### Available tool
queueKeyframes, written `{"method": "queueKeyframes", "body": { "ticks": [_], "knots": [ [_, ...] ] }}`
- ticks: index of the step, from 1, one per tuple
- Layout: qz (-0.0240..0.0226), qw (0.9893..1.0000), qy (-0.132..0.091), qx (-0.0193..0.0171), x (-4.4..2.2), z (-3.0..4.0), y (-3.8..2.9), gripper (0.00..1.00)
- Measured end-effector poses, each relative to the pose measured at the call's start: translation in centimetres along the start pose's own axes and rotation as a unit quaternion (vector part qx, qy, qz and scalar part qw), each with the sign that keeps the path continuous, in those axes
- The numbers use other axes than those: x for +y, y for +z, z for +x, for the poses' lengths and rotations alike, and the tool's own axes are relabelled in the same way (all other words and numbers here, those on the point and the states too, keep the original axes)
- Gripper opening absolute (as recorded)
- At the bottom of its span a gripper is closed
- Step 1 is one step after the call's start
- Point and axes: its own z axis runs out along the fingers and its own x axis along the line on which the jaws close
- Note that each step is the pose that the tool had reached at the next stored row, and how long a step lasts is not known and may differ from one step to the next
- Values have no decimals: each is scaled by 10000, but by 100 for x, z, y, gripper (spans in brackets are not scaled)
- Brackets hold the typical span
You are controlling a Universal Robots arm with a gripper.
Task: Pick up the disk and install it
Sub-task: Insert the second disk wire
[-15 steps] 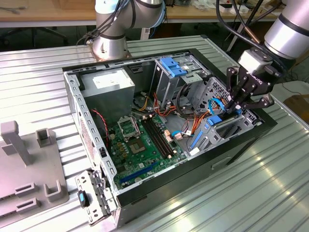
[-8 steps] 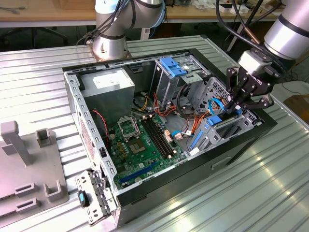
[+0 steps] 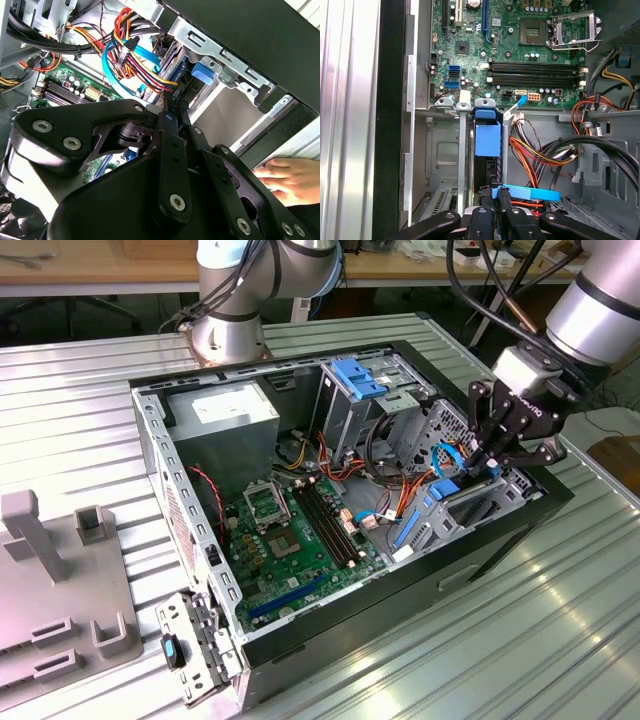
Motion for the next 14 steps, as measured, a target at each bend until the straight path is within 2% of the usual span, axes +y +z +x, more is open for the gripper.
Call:
{"method": "queueKeyframes", "body": {
  "ticks": [8,14],
  "knots": [
    [0,10000,0,0,-2,3,38,16],
    [0,10000,0,-1,-1,7,43,16]
  ]
}}
